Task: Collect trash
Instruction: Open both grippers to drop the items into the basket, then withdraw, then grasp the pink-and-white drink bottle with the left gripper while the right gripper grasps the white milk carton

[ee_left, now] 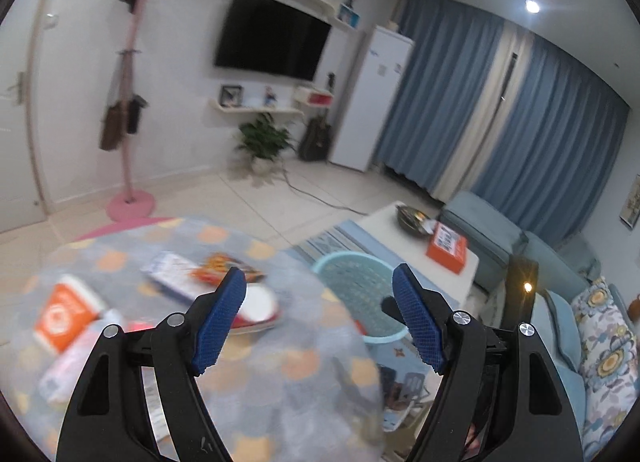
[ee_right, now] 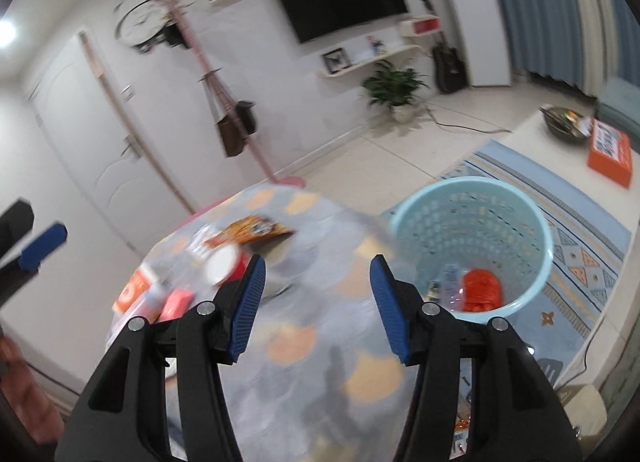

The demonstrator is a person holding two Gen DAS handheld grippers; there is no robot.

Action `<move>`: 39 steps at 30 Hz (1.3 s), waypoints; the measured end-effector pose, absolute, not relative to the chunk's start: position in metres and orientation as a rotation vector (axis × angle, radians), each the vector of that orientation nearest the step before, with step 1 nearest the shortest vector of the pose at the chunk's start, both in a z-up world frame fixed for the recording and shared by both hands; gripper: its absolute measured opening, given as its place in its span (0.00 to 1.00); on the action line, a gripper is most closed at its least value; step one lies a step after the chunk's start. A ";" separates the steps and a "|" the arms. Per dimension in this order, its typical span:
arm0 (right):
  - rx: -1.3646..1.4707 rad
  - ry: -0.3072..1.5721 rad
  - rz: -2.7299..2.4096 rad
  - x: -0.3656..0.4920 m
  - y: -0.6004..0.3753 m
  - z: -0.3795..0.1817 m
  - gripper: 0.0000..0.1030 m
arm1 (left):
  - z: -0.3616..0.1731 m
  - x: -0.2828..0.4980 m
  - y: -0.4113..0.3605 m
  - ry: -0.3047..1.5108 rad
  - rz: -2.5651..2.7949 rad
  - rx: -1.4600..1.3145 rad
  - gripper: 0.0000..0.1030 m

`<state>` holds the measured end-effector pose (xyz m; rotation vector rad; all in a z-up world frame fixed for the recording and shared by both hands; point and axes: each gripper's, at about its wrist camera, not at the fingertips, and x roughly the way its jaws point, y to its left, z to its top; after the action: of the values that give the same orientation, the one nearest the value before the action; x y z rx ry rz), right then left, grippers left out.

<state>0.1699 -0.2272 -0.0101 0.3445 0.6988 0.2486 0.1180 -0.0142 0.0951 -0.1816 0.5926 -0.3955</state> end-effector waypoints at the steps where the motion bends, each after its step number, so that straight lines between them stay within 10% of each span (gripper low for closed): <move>1: 0.331 0.697 0.276 0.163 -0.217 -0.010 0.52 | 0.097 0.110 0.000 0.581 -0.371 -0.188 0.72; 18: -0.049 0.733 0.674 0.049 -0.069 -0.062 0.75 | 0.008 0.101 0.200 0.730 0.085 -0.276 0.72; 39: -0.311 0.839 0.826 0.031 -0.014 -0.105 0.81 | -0.072 0.154 0.174 1.026 -0.084 -0.094 0.64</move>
<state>0.0314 -0.0136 -0.1055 -0.3110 0.8388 0.8256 0.1539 0.1739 -0.0723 -0.0938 1.0256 -0.0836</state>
